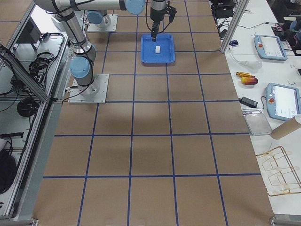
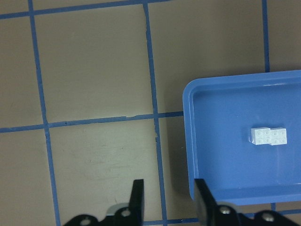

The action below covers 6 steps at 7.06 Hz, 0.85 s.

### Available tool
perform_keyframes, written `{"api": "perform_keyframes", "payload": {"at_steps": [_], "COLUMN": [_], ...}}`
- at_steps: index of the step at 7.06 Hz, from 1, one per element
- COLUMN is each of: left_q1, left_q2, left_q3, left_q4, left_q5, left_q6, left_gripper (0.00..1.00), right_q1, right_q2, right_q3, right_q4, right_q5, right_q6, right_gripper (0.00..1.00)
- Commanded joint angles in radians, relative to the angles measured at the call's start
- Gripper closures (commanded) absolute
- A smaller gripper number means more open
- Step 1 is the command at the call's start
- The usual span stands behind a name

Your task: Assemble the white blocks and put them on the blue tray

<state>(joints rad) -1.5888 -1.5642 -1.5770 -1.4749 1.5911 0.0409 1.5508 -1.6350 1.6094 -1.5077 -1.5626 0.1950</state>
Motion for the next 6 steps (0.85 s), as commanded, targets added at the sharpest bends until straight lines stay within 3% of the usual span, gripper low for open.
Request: {"api": "perform_keyframes", "payload": {"at_steps": [1, 6], "left_q1": [0.007, 0.046], "left_q2": [0.007, 0.010], "left_q3": [0.003, 0.018], "left_q4": [-0.005, -0.065], "left_q5": [0.001, -0.020], "left_q6": [-0.009, -0.012], "left_gripper": [0.00, 0.00], "right_q1": [-0.001, -0.001], "right_q2": [0.003, 0.003], "right_q3": [-0.002, -0.006], "right_q4": [0.004, 0.001], "right_q5": [0.000, 0.000], "right_q6": [0.000, 0.000], "right_gripper": [0.00, 0.00]}}
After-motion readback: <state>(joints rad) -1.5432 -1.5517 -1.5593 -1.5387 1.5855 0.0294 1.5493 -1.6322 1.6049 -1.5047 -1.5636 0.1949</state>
